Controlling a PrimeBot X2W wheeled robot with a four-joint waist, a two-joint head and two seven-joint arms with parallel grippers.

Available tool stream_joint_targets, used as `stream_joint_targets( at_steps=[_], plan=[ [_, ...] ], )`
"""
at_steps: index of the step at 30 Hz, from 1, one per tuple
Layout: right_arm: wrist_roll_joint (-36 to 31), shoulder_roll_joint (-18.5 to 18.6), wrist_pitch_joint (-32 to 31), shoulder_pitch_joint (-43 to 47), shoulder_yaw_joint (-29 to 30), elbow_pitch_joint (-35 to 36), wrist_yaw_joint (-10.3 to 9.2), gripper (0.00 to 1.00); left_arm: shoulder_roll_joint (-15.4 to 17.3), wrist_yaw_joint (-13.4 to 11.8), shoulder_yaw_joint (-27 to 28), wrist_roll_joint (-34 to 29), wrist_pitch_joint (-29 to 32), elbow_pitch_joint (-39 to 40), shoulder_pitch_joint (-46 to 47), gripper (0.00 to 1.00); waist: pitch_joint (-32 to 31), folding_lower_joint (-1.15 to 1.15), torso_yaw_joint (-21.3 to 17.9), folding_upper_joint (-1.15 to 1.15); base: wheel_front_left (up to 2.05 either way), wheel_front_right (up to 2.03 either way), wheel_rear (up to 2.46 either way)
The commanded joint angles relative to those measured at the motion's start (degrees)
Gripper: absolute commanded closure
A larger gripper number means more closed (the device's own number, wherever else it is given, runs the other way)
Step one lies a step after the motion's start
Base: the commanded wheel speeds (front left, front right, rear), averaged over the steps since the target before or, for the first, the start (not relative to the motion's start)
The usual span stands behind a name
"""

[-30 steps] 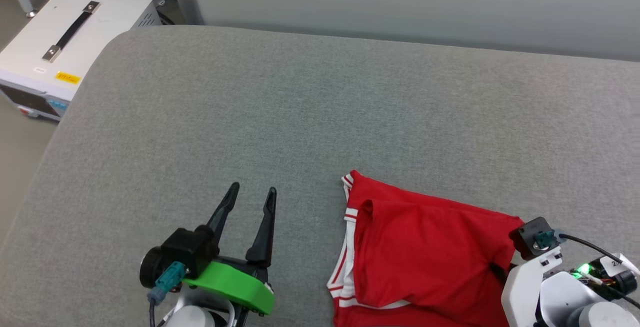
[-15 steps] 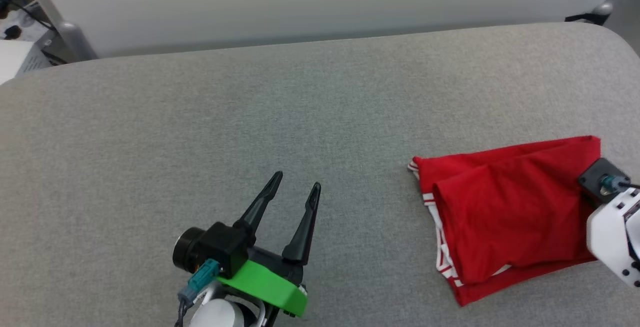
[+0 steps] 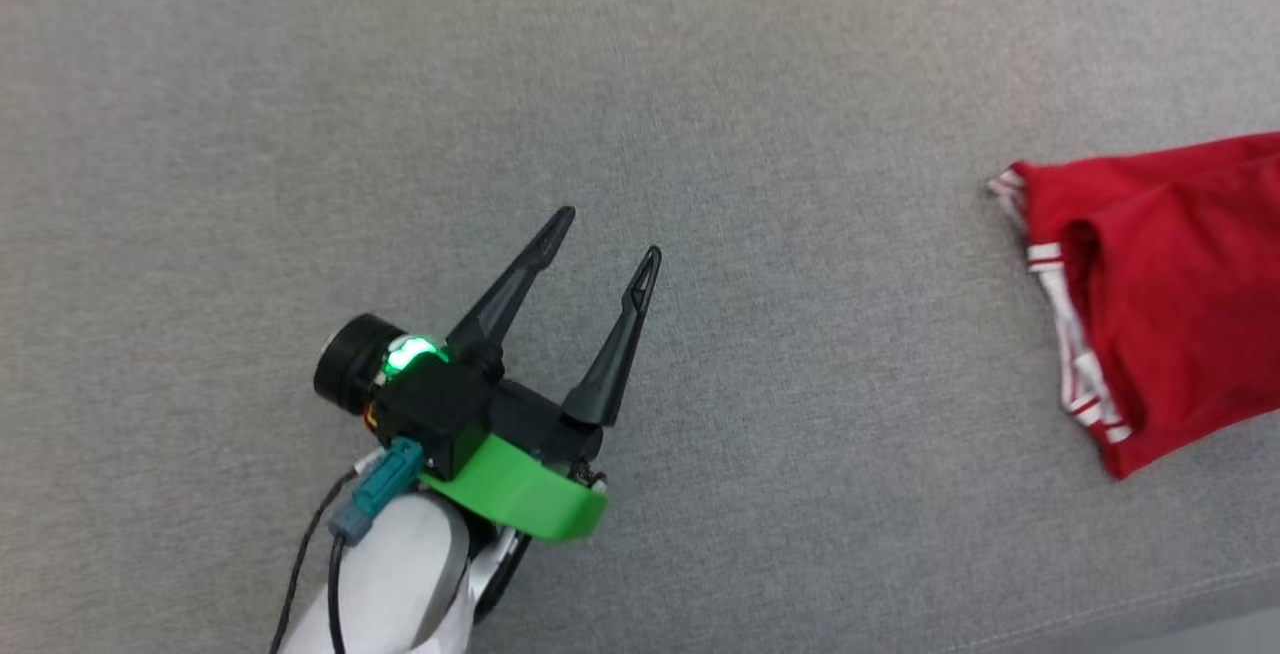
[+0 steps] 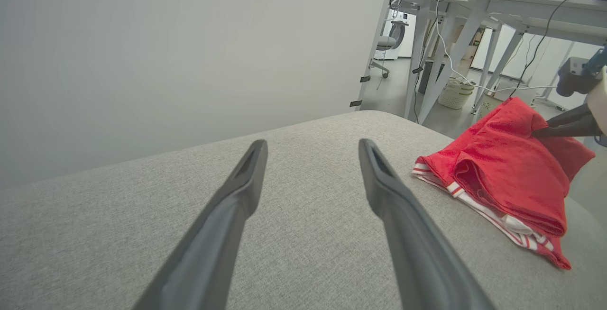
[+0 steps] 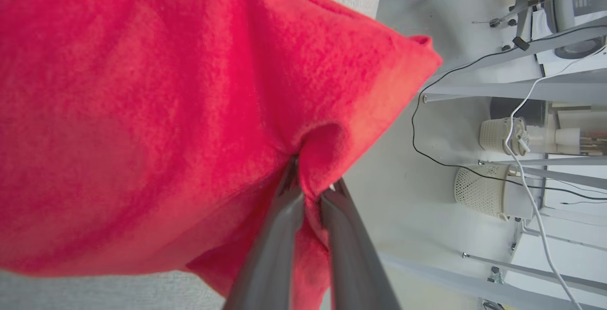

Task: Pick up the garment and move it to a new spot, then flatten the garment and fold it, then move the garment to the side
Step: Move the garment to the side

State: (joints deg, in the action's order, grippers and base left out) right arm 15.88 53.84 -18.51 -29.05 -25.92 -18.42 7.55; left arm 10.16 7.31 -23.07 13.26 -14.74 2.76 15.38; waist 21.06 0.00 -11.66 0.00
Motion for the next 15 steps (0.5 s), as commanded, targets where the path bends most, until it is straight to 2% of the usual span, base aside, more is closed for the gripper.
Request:
stream_joint_targets(
  at_steps=[1, 9, 15],
  plan=[
    [-0.9, -0.2, 1.4, -1.7, 1.1, -2.3, -0.06, 1.0, 0.7, 0.2, 0.2, -0.4, 0.0, 1.0, 1.7, 0.0, 6.5, 0.0, -2.2, 0.0, 0.0, 0.0, 0.0],
    [-4.4, -0.8, 8.8, -5.1, 10.0, -16.2, -0.06, 1.0, 2.5, 0.0, 0.7, -1.2, 1.3, 8.1, 4.6, 0.0, 12.1, 0.0, 0.0, 0.0, 0.0, 0.0, 0.0],
    [-6.5, -2.3, 11.7, -6.7, 14.1, -22.9, -0.06, 1.0, 3.1, -0.6, 1.1, -1.0, 2.6, 11.1, 4.8, 0.0, 14.2, 0.0, 1.4, 0.0, 0.0, 0.0, 0.0]
  ],
)
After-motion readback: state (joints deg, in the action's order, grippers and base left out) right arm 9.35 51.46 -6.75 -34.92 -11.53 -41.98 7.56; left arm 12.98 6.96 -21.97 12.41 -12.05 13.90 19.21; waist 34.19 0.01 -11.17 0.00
